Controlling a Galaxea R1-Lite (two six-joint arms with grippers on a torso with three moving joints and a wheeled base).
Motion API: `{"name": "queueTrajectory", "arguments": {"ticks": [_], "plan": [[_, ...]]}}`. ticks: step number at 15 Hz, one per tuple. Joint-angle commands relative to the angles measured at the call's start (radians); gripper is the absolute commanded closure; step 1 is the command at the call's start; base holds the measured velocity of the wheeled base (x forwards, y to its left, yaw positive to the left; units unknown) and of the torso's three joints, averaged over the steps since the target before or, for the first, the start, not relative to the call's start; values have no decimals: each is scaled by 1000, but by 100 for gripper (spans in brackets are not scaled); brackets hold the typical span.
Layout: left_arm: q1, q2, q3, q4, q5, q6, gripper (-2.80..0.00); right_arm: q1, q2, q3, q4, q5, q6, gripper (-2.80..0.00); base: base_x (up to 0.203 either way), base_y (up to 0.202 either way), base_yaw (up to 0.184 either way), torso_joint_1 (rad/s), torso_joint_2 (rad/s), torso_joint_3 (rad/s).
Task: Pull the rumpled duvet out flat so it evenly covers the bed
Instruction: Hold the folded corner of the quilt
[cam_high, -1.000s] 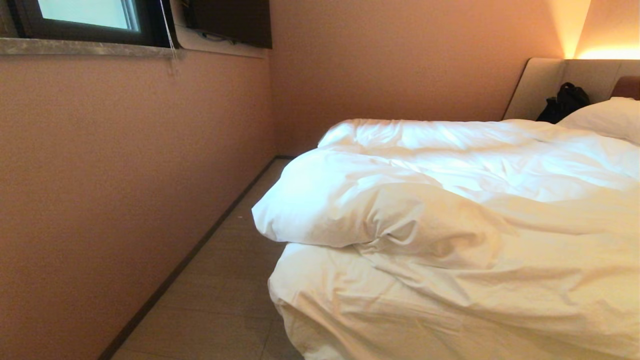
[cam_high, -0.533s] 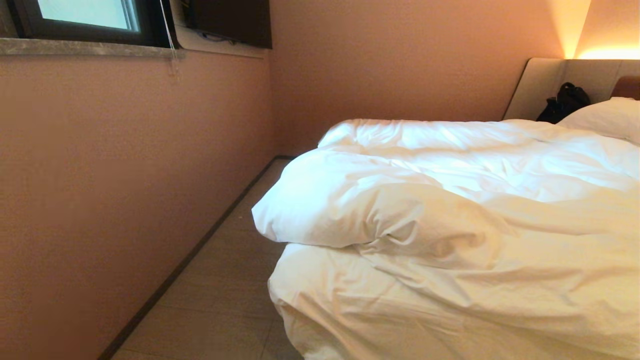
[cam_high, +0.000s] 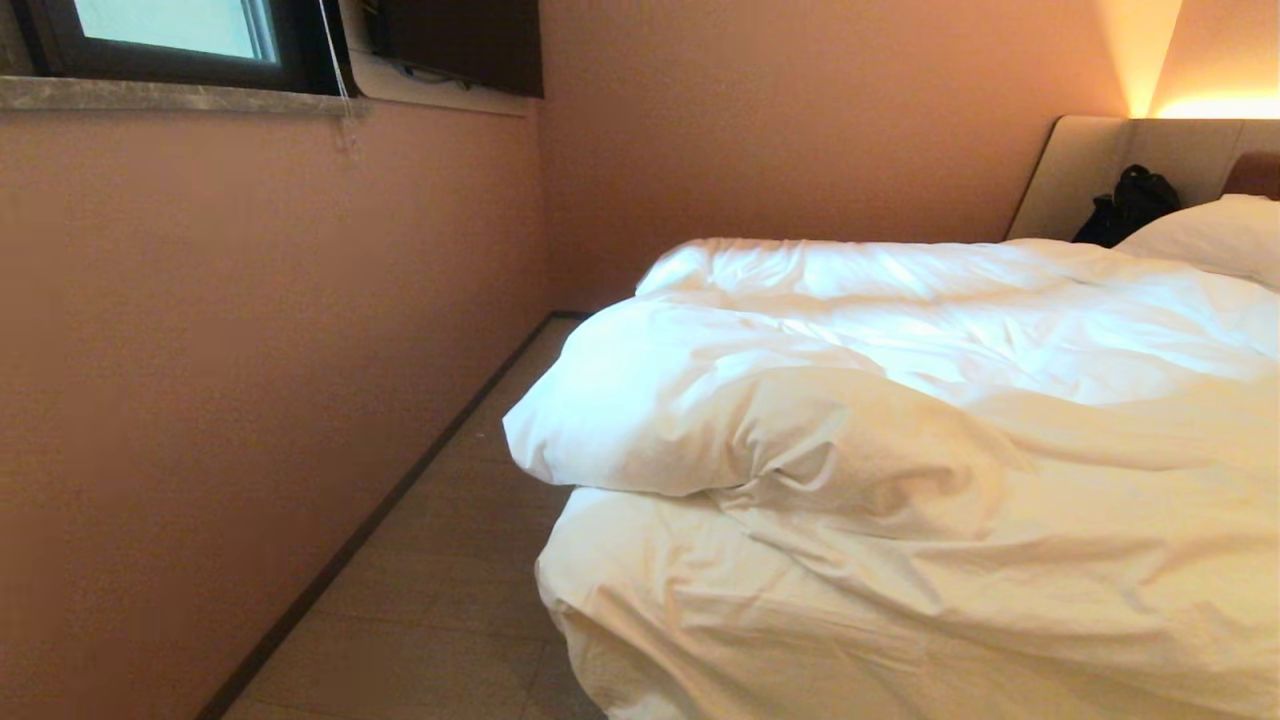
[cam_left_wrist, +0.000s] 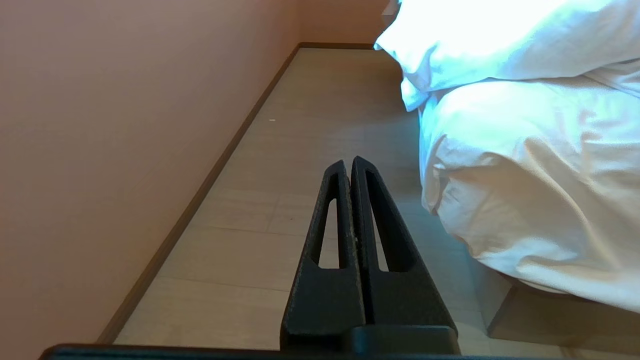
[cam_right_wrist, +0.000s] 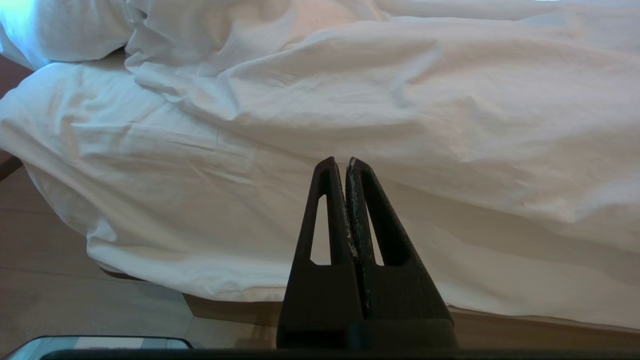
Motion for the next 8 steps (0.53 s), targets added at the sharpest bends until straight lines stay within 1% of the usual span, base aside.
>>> {"name": "queueTrajectory", "arguments": {"ticks": [1, 5, 8], "plan": [[0, 0, 0, 1, 1, 5, 0, 0, 1, 0, 0, 0, -2, 0, 0, 0, 0, 0, 0, 0], [0, 1, -2, 6, 7, 9, 0, 0, 1, 0, 0, 0, -1, 0, 0, 0, 0, 0, 0, 0], [0, 2, -4, 4, -5, 71, 0, 0, 1, 0, 0, 1, -1, 0, 0, 0, 0, 0, 0, 0]]}}
